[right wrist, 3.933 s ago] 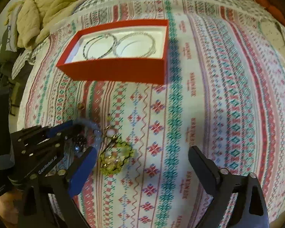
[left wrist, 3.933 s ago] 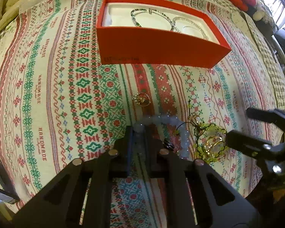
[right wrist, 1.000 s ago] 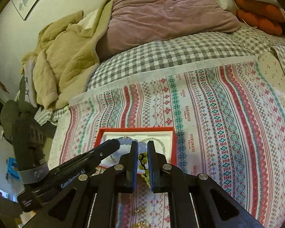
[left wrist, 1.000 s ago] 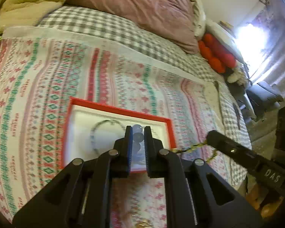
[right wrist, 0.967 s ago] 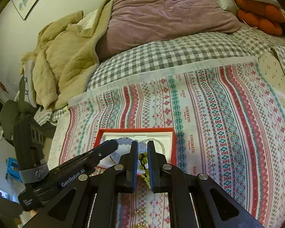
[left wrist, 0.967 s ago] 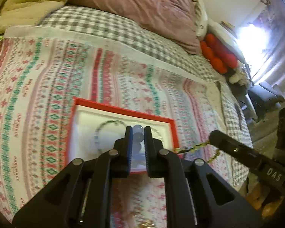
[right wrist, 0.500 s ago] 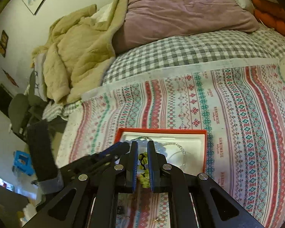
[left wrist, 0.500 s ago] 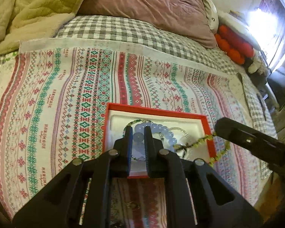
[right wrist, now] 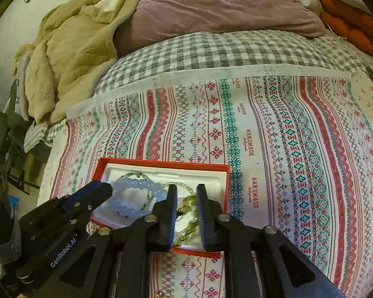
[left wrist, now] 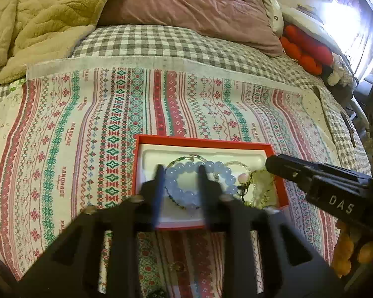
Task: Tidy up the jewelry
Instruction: 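Carry both bracelets into the red box and open both tools, then withdraw both open tools from the box toward the remaining rings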
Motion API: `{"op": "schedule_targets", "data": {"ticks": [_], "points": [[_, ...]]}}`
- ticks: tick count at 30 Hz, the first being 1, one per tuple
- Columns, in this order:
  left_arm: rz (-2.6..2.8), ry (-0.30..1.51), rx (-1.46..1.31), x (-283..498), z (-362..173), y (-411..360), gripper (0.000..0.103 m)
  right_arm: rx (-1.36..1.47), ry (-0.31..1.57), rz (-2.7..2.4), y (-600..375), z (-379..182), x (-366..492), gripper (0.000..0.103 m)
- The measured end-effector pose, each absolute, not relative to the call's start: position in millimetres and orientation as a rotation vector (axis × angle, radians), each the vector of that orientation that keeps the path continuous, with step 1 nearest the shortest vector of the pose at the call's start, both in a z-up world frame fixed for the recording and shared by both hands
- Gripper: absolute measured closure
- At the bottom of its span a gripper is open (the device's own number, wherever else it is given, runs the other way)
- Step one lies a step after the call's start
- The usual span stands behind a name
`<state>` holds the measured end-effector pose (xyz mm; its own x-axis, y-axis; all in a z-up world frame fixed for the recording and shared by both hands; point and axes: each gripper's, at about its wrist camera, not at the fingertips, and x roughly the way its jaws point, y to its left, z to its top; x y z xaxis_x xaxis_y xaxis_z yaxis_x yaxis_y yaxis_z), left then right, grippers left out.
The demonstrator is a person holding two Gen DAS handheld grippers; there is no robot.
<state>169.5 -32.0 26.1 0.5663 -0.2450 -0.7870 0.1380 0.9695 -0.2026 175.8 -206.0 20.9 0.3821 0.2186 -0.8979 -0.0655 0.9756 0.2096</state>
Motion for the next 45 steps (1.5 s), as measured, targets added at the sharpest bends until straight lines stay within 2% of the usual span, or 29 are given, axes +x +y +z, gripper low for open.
{"op": "schedule_targets", "data": {"ticks": [3, 4, 5, 7, 10, 12, 14, 17, 20, 22, 24, 36, 45], "points": [[-0.217, 0.945, -0.111, 164, 31, -32, 0.046, 0.127, 1.173, 0.184, -206, 25, 171, 0.076], [-0.214, 0.949, -0.105, 161, 33, -32, 0.045, 0.124, 1.175, 0.185, -206, 27, 168, 0.069], [-0.212, 0.953, -0.096, 158, 34, -32, 0.043, 0.122, 1.174, 0.188, -207, 30, 165, 0.054], [-0.206, 0.956, -0.081, 151, 37, -33, 0.039, 0.115, 1.151, 0.19, -208, 37, 158, 0.04], [-0.193, 0.965, -0.069, 141, 40, -31, 0.03, 0.09, 1.136, 0.194, -208, 46, 147, 0.039], [-0.178, 0.986, -0.068, 134, 40, -29, 0.025, 0.082, 1.133, 0.188, -210, 49, 142, 0.034], [-0.162, 1.004, -0.058, 127, 39, -28, 0.021, 0.075, 1.129, 0.171, -213, 51, 136, 0.023], [-0.141, 1.003, -0.027, 115, 40, -27, 0.015, 0.057, 1.109, 0.152, -216, 55, 125, 0.018], [-0.129, 0.991, -0.007, 105, 43, -26, 0.002, 0.024, 1.097, 0.144, -215, 58, 114, 0.012], [-0.125, 0.984, -0.004, 99, 45, -24, 0.001, 0.001, 1.101, 0.151, -214, 57, 107, 0.012], [-0.126, 0.988, -0.008, 93, 45, -21, 0.001, -0.028, 1.106, 0.161, -212, 55, 101, 0.002], [-0.157, 1.031, -0.012, 62, 27, -5, 0.001, -0.131, 1.141, 0.2, -209, 41, 64, 0.0], [-0.189, 1.066, 0.019, 41, 0, 20, 0.001, -0.245, 1.211, 0.249, -204, 9, 35, 0.0]]}}
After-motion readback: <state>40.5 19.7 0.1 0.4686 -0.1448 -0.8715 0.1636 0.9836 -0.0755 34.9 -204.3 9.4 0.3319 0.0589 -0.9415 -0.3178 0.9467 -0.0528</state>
